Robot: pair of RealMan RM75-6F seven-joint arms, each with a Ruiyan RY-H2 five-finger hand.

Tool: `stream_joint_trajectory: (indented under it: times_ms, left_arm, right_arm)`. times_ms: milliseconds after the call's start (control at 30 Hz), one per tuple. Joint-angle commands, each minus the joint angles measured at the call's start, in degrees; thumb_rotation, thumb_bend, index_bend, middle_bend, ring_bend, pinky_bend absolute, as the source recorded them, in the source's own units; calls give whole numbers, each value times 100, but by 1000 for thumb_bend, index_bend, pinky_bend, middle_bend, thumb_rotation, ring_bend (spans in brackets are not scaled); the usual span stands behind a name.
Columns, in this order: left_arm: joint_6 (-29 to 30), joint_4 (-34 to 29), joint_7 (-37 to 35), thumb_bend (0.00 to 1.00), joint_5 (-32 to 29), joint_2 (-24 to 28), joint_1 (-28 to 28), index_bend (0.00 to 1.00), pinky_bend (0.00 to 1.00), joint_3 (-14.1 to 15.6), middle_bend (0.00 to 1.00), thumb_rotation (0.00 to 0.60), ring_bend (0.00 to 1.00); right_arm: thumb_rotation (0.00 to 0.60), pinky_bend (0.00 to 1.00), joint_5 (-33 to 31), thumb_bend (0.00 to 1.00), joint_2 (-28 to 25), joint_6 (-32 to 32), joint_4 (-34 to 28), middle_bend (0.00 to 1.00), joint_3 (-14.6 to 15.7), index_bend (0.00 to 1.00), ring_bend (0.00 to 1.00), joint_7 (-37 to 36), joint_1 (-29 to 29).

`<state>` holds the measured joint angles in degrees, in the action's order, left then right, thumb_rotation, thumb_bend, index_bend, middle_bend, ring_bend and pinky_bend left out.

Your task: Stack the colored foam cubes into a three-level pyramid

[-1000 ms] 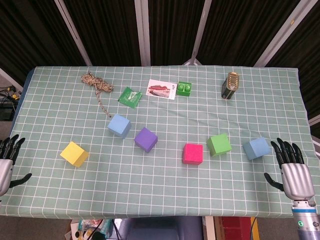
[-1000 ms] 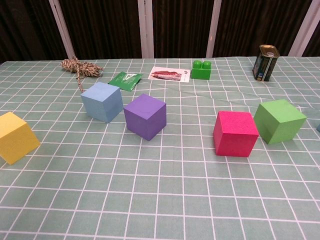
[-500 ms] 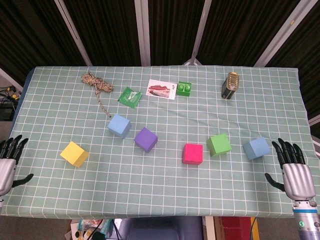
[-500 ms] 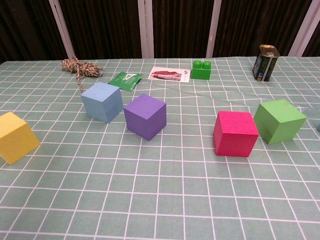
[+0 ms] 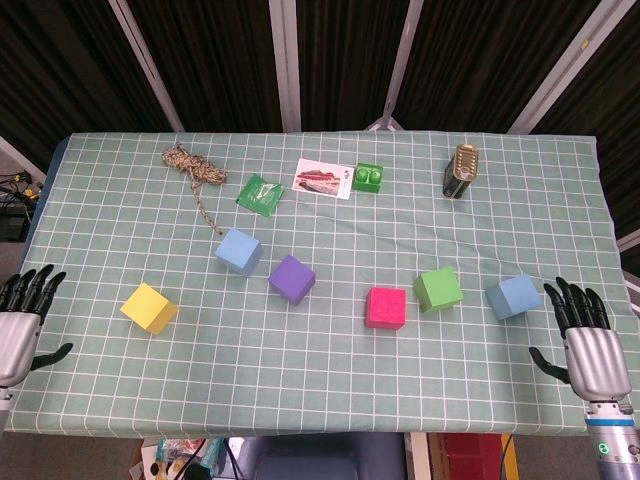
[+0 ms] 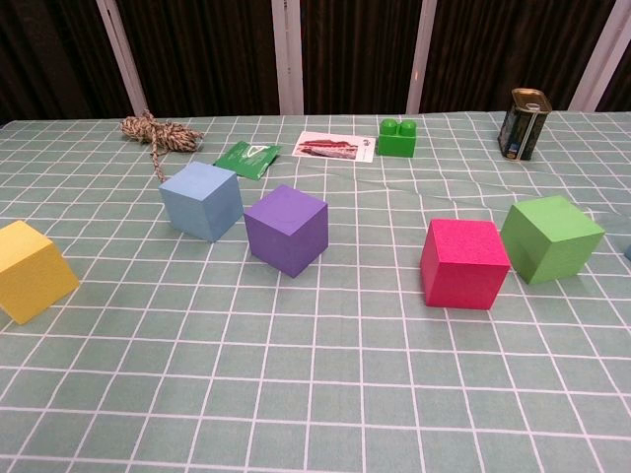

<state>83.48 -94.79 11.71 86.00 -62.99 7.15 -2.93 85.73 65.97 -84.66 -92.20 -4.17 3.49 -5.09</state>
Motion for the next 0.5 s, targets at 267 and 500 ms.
stream_joint_trajectory:
  times_ms: [267,500]
  left_arm:
    - [-906,-1132,644,37,-97,513,942,0,58,-566,37,600,0]
    - [-1996,-1238,1451,40,-773,547,1833,27,84,-989,138,600,2]
  right_arm:
    - [600,22,1,249,15,48,-27,0,-5,0,0,-33,-34]
    - [600,22,-48,249,6,75,-39,0,-17,0,0,-124,-34]
